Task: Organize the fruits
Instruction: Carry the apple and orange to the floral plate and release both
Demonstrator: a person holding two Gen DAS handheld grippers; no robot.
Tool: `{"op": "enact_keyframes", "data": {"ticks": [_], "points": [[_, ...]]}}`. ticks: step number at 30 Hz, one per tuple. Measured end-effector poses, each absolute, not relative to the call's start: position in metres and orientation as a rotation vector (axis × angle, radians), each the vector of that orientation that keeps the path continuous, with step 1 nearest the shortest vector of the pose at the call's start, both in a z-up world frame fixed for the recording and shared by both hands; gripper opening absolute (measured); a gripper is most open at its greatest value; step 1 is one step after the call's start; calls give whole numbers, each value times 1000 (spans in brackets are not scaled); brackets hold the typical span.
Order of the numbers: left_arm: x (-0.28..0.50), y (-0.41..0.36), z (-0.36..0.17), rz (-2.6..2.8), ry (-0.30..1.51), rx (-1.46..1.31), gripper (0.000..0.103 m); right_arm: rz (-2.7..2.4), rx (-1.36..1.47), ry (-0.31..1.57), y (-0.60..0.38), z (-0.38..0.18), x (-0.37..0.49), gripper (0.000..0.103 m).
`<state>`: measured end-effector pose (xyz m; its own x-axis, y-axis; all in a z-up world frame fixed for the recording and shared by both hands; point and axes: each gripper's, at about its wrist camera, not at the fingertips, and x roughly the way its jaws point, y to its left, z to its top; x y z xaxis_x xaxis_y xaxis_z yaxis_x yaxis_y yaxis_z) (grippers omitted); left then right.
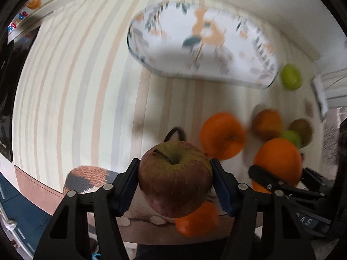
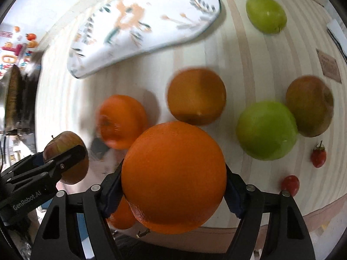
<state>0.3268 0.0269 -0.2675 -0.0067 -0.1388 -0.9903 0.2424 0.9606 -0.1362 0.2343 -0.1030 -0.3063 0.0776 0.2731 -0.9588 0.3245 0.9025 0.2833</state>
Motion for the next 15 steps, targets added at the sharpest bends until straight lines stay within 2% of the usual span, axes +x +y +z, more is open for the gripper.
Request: {"op": "enact_keyframes", "data": {"ticks": [5,8,11,15], "points": [[367,24,-219,-346,1465,18,61,0,488,1379,-107,-255,265,80],[408,16,-206,-353,1428,3,61,-14,447,1319,-114,-237,293,80],[451,8,-210,-329,1420,2,61,-58,390,1288,-125,-237,329,80],[495,4,-241,-291,1473,-1,61,-76,333,1316,-138,-257,376,80]]}}
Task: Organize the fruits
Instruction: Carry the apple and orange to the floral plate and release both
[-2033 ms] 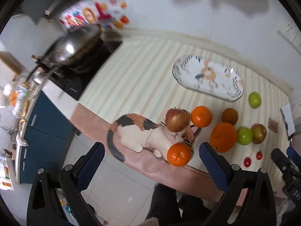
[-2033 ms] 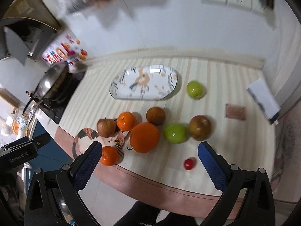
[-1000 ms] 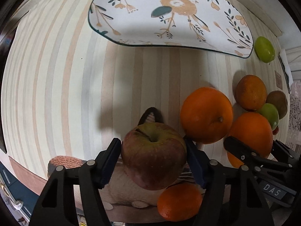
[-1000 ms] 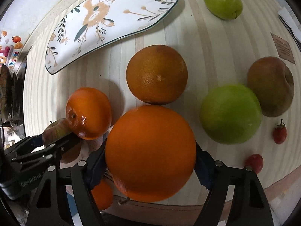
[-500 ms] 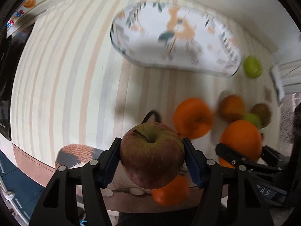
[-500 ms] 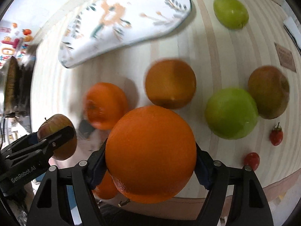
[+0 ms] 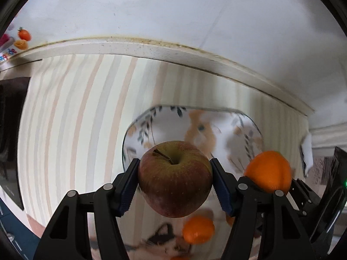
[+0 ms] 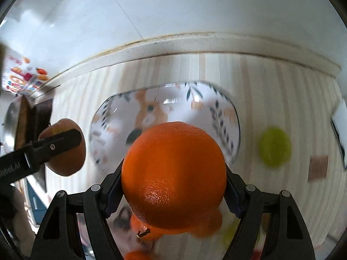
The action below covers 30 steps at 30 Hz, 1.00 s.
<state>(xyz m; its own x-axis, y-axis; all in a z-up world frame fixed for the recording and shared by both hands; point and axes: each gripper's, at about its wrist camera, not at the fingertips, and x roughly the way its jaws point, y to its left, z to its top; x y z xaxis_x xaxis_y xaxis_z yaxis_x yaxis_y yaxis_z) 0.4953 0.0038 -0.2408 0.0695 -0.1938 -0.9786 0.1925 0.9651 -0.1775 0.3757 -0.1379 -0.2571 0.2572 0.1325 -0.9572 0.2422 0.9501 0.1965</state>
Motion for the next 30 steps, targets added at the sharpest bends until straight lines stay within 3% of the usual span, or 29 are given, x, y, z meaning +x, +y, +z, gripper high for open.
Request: {"op": "enact_keyframes", "data": {"ticks": [9,21,26,30], "points": [[542,-9,-308,-285,1647,-73,62,-72,274,1388,-141,-310,440,80],[529,-30,-324,-295,1677,-14,62,-35,299,1435,-149,-324,456,81],[522,-30,-305,-300,1627,-1,83,-43,285,1432,-157,-309,457,91],[506,-28,-280,-269,1563,37,83,-47,301,1452,-168,-297,446,94]]}}
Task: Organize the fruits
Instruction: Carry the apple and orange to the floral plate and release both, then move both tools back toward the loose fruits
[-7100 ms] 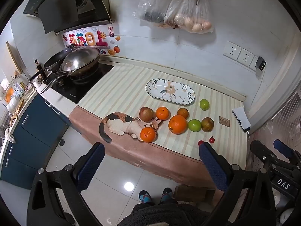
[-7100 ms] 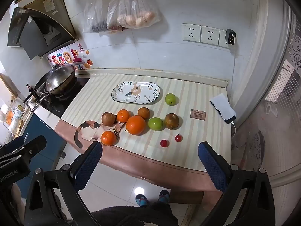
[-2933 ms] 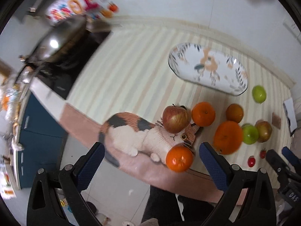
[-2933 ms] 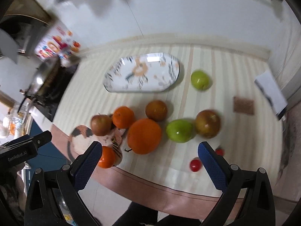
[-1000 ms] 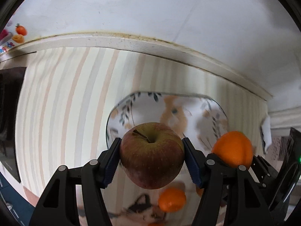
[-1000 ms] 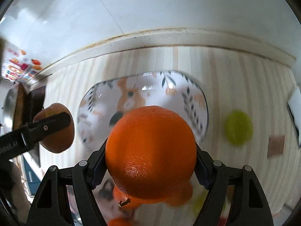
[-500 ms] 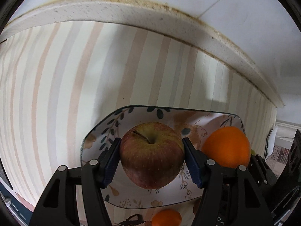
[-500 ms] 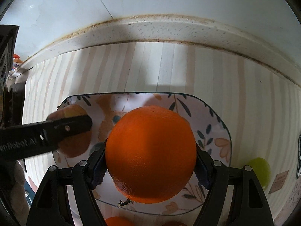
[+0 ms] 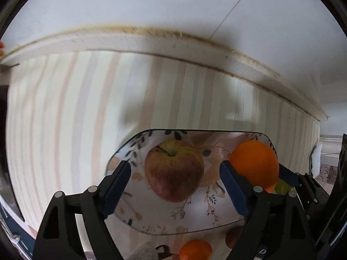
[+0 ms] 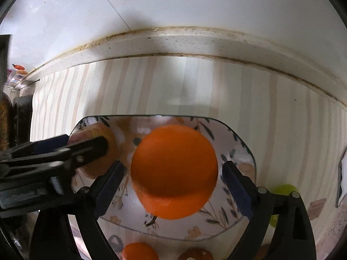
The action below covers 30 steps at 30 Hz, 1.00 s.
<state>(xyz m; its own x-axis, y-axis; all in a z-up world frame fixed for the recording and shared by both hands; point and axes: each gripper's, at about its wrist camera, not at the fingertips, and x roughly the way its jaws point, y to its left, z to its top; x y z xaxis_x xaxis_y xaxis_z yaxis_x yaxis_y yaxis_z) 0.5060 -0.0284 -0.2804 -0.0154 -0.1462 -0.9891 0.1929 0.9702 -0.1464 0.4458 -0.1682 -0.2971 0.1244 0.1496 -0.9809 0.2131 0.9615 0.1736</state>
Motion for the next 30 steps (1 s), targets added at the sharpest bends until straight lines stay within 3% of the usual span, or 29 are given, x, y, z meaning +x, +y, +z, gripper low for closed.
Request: {"op": "enact_keyframes", "data": {"ticks": [30], "points": [[364,30,-124,-248,1235,32,83,-64,232,1186,-142,-137,282,94]]}}
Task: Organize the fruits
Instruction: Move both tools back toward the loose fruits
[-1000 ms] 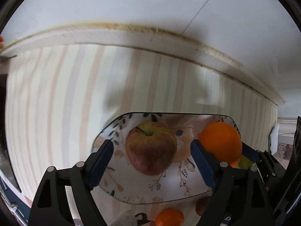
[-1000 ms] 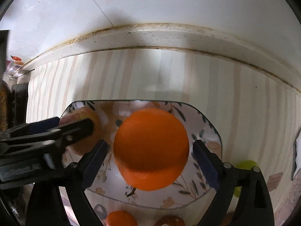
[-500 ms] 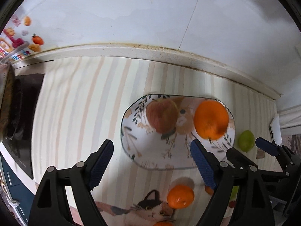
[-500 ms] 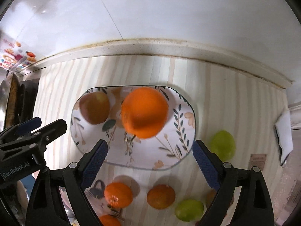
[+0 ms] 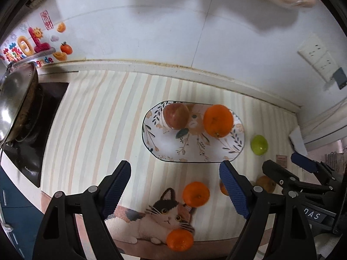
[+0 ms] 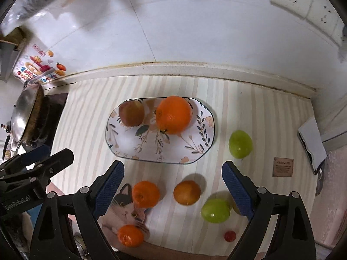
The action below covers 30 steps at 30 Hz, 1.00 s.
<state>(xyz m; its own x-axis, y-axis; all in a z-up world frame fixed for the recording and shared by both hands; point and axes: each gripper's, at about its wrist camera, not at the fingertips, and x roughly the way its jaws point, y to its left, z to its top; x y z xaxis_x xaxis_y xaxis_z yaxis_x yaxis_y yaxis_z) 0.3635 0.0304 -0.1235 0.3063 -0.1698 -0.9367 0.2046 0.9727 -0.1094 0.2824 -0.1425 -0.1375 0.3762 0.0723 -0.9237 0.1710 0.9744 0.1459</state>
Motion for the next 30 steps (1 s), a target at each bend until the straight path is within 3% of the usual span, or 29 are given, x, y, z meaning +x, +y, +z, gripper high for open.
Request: {"op": "enact_keyframes", "data": {"ticks": [7,14,18,22,30], "points": [[340,30,-101,-263,1193,25,83,-46,265,1144,-146,-115,255,94],[333,26,-113,-243,1202,36,83,-65,317,1150,-160,-125,245,94],[339,18,-147,-233,1269,58,83,-102,375,1212,-180,-163,251,91],[344,5,-196,-248,1391,86,83,-134,437,1293,-202,-205,254,69],[353,-33,-300,-294,1632,146,83,-151,545,1399,-225,-261,257,69]]}}
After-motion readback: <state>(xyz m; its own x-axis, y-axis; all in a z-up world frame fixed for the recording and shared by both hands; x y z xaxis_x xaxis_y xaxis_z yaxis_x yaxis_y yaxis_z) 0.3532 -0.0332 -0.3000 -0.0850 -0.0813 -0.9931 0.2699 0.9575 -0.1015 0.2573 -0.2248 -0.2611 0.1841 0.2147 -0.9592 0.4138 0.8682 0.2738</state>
